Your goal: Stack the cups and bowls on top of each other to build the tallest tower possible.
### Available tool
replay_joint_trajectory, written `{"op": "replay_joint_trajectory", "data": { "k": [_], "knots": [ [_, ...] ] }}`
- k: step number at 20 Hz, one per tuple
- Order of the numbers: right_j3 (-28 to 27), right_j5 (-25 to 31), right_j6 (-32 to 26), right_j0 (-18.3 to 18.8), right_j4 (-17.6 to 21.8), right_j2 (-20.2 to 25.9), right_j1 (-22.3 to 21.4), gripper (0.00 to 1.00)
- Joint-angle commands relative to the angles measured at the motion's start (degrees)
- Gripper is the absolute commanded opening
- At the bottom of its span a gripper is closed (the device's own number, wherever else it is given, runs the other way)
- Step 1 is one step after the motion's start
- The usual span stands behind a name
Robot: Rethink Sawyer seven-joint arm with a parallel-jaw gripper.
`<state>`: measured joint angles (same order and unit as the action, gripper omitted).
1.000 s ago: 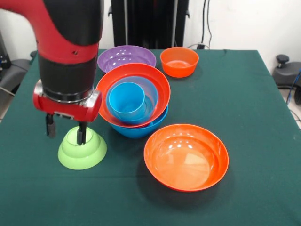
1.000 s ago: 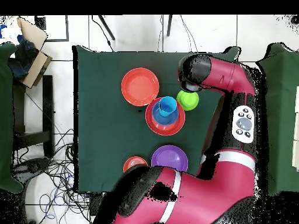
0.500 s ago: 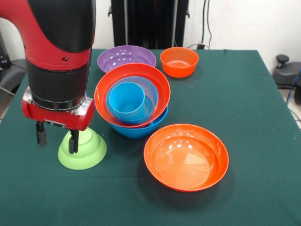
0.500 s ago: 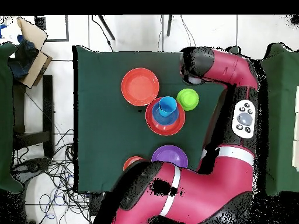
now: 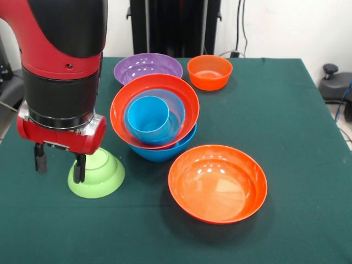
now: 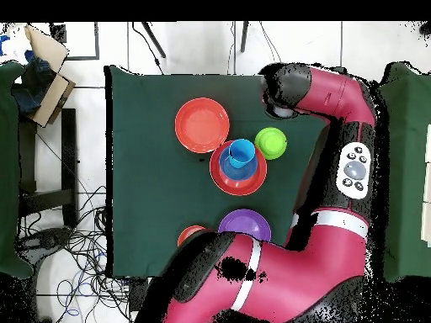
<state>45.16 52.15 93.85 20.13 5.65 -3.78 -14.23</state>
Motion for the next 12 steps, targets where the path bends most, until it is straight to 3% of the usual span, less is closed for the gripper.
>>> {"op": "replay_joint_trajectory", "data": {
  "k": [1,12],
  "knots": [
    [-0.4,4.0,-9.4,1.6,1.4,5.6,-2.7,1.0],
    [1.4,1.2,-9.4,2.0,2.1,5.8,-3.2,1.0]
  ]
}}
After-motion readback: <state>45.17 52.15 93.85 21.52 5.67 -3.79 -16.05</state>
